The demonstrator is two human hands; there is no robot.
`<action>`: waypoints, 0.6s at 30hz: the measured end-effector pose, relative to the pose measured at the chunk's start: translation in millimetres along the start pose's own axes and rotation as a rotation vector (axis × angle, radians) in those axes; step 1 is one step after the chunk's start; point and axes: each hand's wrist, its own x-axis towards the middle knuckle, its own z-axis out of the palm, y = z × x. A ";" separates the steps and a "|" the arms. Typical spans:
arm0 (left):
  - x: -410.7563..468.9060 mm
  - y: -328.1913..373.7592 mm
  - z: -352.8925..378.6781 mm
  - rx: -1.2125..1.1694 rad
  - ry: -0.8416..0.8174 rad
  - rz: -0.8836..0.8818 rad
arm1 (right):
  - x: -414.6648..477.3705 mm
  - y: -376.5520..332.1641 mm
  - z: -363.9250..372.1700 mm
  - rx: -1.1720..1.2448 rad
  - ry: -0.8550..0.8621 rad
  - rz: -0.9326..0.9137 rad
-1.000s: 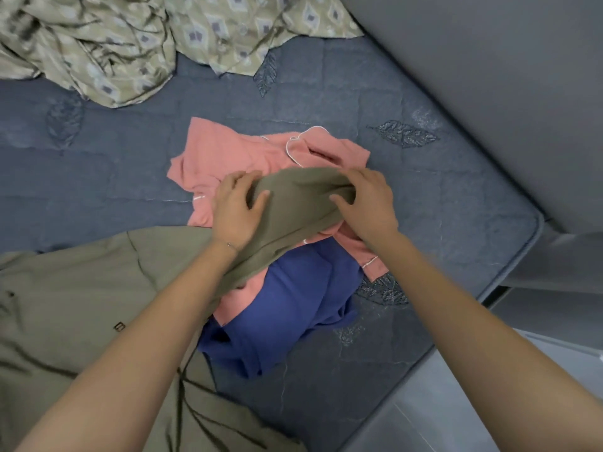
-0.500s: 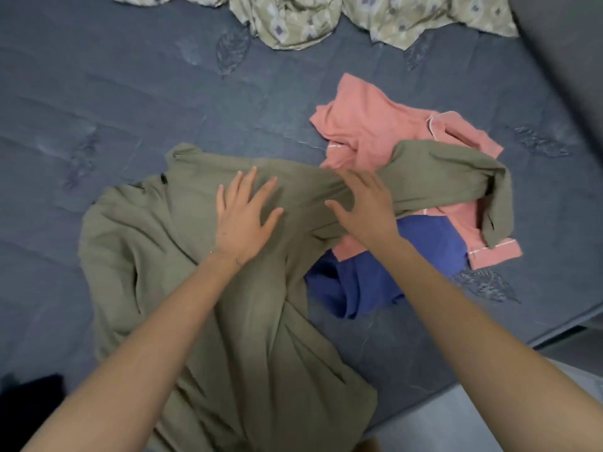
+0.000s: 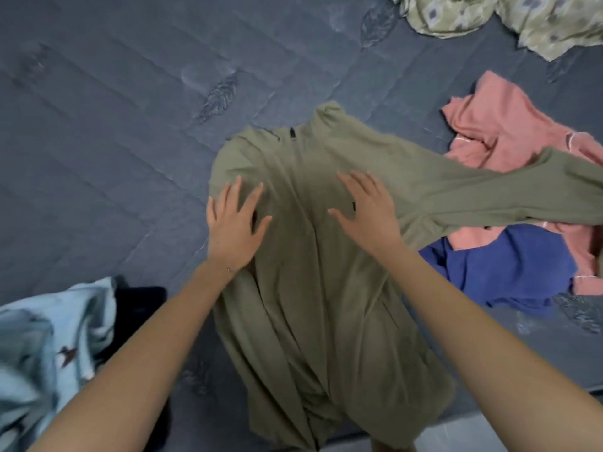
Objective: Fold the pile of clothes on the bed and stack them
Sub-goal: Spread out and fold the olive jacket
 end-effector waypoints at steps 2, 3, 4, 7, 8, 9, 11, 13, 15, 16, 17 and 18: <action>-6.7 -24.1 0.2 -0.026 -0.008 -0.051 | 4.4 -17.1 11.6 -0.013 -0.003 -0.029; -9.6 -34.8 0.9 -0.044 -0.010 -0.081 | 6.7 -25.2 16.9 -0.010 -0.014 -0.037; -11.7 -43.7 1.7 -0.067 -0.004 -0.108 | 9.0 -32.9 21.5 -0.007 -0.032 -0.040; -13.1 -67.8 8.7 -0.170 0.004 -0.170 | 18.0 -52.0 37.0 -0.008 -0.080 -0.070; -12.3 -73.1 11.3 -0.236 0.010 -0.174 | 22.4 -56.7 42.3 -0.011 -0.089 -0.094; -11.8 -76.1 13.0 -0.333 0.020 -0.180 | 26.4 -61.5 46.8 -0.015 -0.102 -0.115; -10.7 -74.3 11.0 -0.576 0.029 -0.261 | 34.7 -69.3 54.2 -0.011 -0.138 -0.133; -7.5 -71.1 10.4 -0.770 0.038 -0.420 | 43.3 -78.1 59.2 0.002 -0.153 -0.156; 0.8 -72.5 13.3 -0.947 0.102 -0.578 | 51.9 -86.6 64.3 0.012 -0.170 -0.202; 7.6 -75.8 15.5 -1.036 0.132 -0.652 | 57.0 -90.3 66.9 0.015 -0.184 -0.225; 13.7 -78.3 15.1 -1.111 0.136 -0.727 | 62.2 -94.2 68.7 0.018 -0.198 -0.244; 18.7 -79.5 13.6 -1.186 0.119 -0.785 | 67.1 -98.2 70.3 0.019 -0.212 -0.258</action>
